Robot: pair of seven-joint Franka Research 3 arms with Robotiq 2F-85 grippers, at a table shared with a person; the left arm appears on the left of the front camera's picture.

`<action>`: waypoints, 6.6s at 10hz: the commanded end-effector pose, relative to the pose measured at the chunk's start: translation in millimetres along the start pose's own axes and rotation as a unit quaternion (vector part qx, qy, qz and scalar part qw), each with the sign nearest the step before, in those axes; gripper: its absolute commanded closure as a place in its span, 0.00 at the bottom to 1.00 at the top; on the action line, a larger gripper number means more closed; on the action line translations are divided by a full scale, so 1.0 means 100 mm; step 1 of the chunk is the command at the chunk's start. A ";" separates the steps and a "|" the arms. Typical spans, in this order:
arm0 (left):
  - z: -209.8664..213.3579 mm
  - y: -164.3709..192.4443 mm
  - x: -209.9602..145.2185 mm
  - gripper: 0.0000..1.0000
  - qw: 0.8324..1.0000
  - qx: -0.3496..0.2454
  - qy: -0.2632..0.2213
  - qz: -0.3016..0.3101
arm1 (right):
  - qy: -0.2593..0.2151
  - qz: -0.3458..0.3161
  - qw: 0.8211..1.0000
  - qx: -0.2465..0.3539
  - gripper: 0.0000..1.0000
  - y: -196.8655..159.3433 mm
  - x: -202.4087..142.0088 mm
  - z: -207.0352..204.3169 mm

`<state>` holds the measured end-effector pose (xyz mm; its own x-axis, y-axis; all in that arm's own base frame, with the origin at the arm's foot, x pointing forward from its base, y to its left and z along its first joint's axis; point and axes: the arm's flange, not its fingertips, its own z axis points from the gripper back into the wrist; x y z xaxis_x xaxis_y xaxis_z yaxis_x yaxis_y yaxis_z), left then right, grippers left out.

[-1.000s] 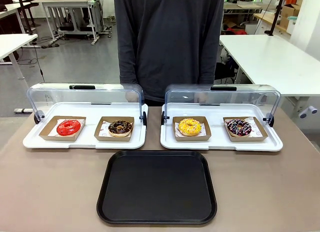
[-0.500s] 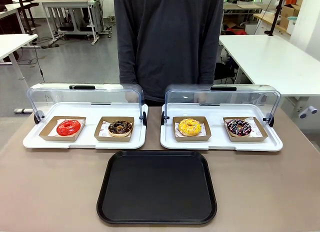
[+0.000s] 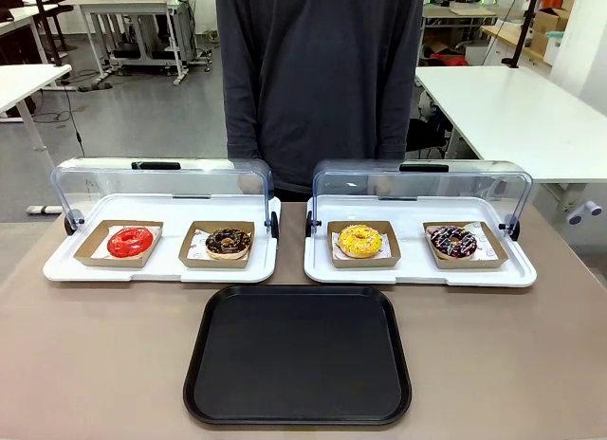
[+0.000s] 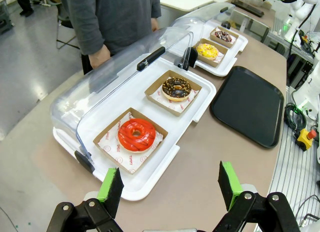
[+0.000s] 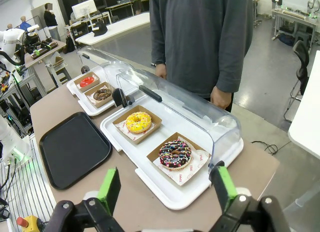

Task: Move the third donut from the left to the tray.
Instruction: Pick up the Paper togo box containing the Donut indicated by the person and place it on the Handle tray.

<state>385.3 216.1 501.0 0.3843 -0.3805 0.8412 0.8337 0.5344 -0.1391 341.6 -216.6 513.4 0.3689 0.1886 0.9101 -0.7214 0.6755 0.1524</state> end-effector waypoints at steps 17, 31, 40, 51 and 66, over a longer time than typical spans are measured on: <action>0.01 -0.01 0.01 0.00 1.000 0.000 0.000 0.000 | -0.005 0.005 1.000 0.000 0.00 -0.01 0.02 -0.01; 0.01 -0.01 0.01 0.00 1.000 0.000 0.000 0.000 | -0.005 0.005 1.000 0.000 0.00 -0.01 0.02 -0.01; 0.01 -0.01 0.01 0.00 1.000 0.000 0.000 0.000 | -0.005 0.005 1.000 0.000 0.00 -0.01 0.02 -0.01; 0.01 -0.01 0.01 0.00 1.000 0.000 0.000 0.000 | -0.005 0.005 1.000 0.000 0.00 -0.01 0.02 -0.01; 0.01 -0.01 0.01 0.00 1.000 0.000 0.000 0.000 | -0.005 0.005 1.000 0.000 0.00 -0.01 0.02 -0.01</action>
<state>385.3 216.1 501.0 0.3843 -0.3805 0.8412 0.8337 0.5344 -0.1391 341.6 -216.7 513.4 0.3689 0.1886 0.9101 -0.7214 0.6755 0.1524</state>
